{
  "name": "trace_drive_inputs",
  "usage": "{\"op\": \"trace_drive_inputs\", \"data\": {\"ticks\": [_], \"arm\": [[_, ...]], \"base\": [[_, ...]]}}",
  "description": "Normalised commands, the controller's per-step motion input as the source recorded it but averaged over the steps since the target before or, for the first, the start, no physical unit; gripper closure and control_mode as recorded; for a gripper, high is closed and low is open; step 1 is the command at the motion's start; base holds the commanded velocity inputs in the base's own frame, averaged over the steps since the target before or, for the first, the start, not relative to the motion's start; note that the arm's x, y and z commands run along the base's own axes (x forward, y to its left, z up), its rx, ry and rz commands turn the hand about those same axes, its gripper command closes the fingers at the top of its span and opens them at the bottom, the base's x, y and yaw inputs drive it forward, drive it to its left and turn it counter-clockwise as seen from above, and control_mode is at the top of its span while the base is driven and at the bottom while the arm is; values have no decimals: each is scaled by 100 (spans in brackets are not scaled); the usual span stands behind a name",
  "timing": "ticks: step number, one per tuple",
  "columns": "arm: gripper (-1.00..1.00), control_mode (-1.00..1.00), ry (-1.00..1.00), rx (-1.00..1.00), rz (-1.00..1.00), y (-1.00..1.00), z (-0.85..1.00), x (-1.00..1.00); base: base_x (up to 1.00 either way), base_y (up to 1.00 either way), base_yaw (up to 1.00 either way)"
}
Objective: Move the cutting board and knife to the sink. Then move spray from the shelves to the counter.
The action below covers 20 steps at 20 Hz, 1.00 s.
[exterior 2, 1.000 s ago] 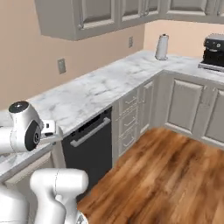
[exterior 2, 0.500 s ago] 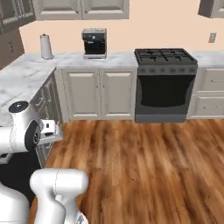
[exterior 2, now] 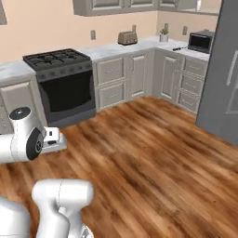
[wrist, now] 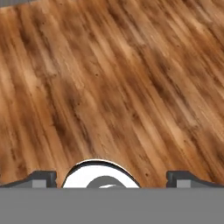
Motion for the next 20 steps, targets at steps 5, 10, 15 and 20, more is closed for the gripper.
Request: {"op": "trace_drive_inputs", "data": {"ticks": [5, 10, 15, 20], "arm": [[-100, 100, 0, 0, 0, 0, 0, 0], [-100, 100, 0, 0, 0, 0, 0, 0], [-100, 100, 0, 0, 0, 0, 0, 0], [-100, 100, 0, 0, 0, 0, 0, 0]], "base": [[24, 12, -77], [76, 35, -28], [87, 35, -13], [92, 27, -6]]}}
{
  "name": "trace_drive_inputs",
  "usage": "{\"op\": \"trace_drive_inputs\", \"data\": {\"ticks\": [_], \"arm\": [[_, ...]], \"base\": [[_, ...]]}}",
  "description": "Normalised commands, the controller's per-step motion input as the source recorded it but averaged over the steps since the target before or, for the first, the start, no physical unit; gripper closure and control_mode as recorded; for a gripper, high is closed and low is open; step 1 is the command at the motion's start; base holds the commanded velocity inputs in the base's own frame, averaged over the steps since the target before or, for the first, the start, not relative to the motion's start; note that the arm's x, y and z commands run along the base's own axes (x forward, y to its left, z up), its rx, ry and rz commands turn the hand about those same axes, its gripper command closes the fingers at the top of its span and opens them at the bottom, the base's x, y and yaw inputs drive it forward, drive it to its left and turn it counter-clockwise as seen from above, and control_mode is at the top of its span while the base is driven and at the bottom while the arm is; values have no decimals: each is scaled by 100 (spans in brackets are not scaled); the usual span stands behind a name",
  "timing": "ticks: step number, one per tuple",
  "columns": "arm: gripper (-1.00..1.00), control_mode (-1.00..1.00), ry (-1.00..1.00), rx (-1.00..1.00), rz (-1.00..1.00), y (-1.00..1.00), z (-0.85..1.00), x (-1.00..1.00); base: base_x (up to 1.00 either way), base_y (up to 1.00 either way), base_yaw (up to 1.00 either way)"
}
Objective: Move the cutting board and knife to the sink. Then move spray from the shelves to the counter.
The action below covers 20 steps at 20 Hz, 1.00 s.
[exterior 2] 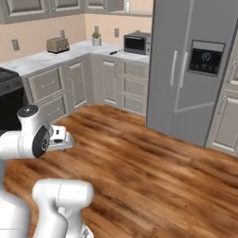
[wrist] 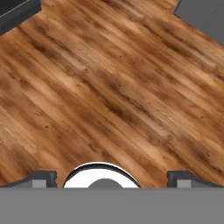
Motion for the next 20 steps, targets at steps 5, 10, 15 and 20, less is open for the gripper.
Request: {"op": "trace_drive_inputs", "data": {"ticks": [5, 10, 15, 20], "arm": [[-100, 100, 0, 0, 0, 0, 0, 0], [-100, 100, 0, 0, 0, 0, 0, 0], [-100, 100, 0, 0, 0, 0, 0, 0], [-100, 100, 0, 0, 0, 0, 0, 0]], "base": [[90, 24, -7], [87, 26, -11], [88, 29, -8], [89, 31, -6]]}}
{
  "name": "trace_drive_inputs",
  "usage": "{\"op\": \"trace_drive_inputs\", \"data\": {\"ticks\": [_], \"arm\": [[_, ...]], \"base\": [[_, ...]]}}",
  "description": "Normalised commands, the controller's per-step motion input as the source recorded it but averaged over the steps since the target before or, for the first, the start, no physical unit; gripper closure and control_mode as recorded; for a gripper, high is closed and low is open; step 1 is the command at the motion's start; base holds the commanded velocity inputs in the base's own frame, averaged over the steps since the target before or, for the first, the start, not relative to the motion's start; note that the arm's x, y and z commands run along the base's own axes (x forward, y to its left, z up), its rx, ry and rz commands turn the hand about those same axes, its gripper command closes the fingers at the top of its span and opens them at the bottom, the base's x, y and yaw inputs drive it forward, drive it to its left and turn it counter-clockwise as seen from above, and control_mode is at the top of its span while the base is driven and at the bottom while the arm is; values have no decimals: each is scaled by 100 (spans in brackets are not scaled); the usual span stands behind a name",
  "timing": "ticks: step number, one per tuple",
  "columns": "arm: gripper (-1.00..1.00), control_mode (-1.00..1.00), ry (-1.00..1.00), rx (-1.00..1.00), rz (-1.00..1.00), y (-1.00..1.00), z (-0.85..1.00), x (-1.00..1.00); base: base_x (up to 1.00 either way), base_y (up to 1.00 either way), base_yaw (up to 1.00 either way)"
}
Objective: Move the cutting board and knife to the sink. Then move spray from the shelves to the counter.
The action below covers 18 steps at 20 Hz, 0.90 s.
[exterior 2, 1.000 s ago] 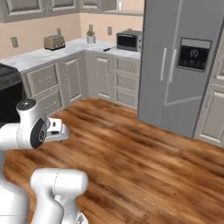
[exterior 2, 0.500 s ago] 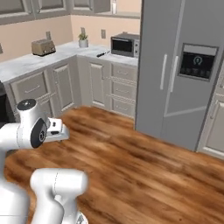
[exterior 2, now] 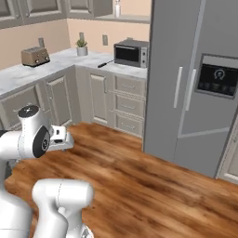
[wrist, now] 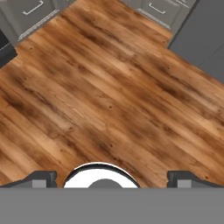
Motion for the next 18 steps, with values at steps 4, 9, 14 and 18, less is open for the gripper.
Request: {"op": "trace_drive_inputs", "data": {"ticks": [4, 9, 14, 18], "arm": [[-100, 100, 0, 0, 0, 0, 0, 0], [-100, 100, 0, 0, 0, 0, 0, 0], [-100, 100, 0, 0, 0, 0, 0, 0], [-100, 100, 0, 0, 0, 0, 0, 0]], "base": [[87, 33, -7], [84, 36, -12], [76, 44, -20], [73, 48, -19]]}}
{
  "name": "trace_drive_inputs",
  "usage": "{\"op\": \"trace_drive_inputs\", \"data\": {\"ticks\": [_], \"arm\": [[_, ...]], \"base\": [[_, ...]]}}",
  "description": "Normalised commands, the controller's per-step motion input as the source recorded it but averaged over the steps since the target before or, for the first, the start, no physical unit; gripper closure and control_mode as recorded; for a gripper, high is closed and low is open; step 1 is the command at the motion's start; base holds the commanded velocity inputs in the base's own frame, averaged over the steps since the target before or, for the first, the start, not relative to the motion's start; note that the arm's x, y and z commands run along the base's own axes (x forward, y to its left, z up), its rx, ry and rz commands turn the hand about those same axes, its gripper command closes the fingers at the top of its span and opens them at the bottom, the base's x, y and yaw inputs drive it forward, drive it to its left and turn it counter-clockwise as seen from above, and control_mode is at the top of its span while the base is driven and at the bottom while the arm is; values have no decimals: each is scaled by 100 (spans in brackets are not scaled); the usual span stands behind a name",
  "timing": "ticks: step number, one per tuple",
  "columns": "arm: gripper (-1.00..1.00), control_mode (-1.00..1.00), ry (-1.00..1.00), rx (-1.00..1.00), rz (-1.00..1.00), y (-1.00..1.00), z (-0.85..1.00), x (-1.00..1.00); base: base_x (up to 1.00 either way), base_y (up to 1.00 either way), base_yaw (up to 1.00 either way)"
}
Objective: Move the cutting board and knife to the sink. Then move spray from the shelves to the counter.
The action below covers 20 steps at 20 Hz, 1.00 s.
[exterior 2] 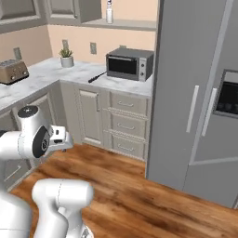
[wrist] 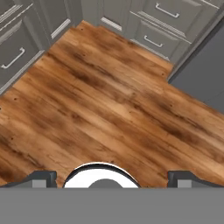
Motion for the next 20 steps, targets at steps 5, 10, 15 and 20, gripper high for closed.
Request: {"op": "trace_drive_inputs", "data": {"ticks": [5, 10, 15, 20], "arm": [[-100, 100, 0, 0, 0, 0, 0, 0], [-100, 100, 0, 0, 0, 0, 0, 0], [-100, 100, 0, 0, 0, 0, 0, 0], [-100, 100, 0, 0, 0, 0, 0, 0]], "base": [[65, 57, -16], [59, 59, -19], [54, 57, -26], [50, 55, -28]]}}
